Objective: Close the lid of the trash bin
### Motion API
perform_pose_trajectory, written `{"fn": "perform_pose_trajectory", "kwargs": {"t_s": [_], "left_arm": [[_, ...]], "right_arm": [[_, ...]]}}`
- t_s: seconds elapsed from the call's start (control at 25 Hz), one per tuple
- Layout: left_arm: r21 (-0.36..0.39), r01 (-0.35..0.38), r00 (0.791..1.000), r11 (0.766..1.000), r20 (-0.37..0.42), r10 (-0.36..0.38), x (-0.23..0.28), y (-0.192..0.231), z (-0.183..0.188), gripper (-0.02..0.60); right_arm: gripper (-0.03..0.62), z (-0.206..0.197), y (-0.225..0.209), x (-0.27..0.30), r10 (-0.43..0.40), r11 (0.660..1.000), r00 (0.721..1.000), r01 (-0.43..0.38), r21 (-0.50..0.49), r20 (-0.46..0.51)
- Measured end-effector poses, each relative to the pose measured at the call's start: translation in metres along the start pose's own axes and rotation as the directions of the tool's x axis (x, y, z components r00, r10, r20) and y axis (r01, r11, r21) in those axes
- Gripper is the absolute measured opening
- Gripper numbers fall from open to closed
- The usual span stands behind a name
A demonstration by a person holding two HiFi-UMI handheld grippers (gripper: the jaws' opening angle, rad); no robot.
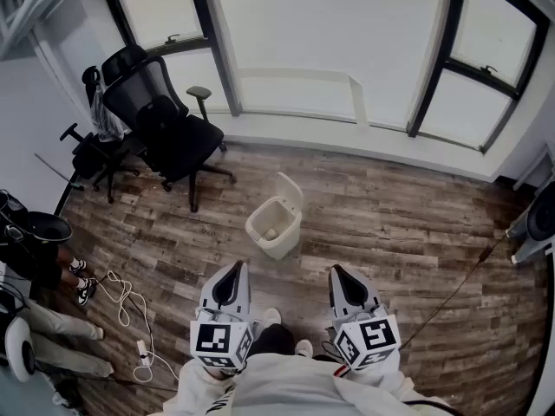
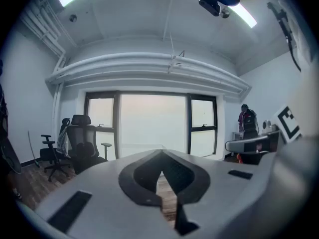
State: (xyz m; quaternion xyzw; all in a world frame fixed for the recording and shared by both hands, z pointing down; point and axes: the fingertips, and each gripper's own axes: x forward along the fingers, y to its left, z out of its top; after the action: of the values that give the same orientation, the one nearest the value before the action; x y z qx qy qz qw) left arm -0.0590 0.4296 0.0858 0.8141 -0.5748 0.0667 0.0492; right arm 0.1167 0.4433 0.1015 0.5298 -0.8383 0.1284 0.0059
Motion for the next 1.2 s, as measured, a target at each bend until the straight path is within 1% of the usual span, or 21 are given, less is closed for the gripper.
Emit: {"fn": "perform_pose_trajectory", "kwargs": {"t_s": [0.16, 0.28, 0.4, 0.52, 0.8, 1.04, 1.2], "left_arm": [[-0.002, 0.007, 1.000, 1.000, -0.005, -0.007, 0.015, 0.009, -0.005, 0.006], [-0.009, 0.006, 1.000, 1.000, -0.012, -0.006, 0.030, 0.026, -0.008, 0.006], [-0.021, 0.004, 1.000, 1.000, -0.014, -0.005, 0.056, 0.046, -0.010, 0.006], [-0.032, 0.018, 1.000, 0.999, -0.008, -0.019, 0.088, 0.063, -0.007, 0.006], [-0.049, 0.033, 0.999, 0.998, -0.024, -0.034, 0.163, 0.121, 0.002, 0.006], [-0.063, 0.029, 0.999, 0.998, -0.039, -0.031, 0.215, 0.175, 0.006, 0.006], [-0.081, 0.037, 0.998, 0.996, -0.045, -0.041, 0.242, 0.200, 0.007, 0.008]], "right_arm": [[0.023, -0.002, -0.006, 0.020, -0.008, 1.000, 1.000, 0.008, 0.004, -0.004], [0.022, -0.002, -0.007, 0.040, -0.013, 1.000, 1.000, 0.013, -0.001, -0.011], [0.023, -0.002, -0.011, 0.068, -0.016, 1.000, 1.000, 0.016, -0.007, -0.022], [0.023, 0.000, -0.018, 0.101, -0.026, 1.000, 0.999, 0.026, -0.016, -0.036], [0.023, 0.018, -0.026, 0.196, -0.040, 0.999, 0.998, 0.038, -0.030, -0.056], [0.023, 0.026, -0.028, 0.262, -0.054, 0.998, 0.995, 0.051, -0.031, -0.089], [0.023, 0.030, -0.028, 0.301, -0.061, 0.998, 0.993, 0.057, -0.037, -0.105]]}}
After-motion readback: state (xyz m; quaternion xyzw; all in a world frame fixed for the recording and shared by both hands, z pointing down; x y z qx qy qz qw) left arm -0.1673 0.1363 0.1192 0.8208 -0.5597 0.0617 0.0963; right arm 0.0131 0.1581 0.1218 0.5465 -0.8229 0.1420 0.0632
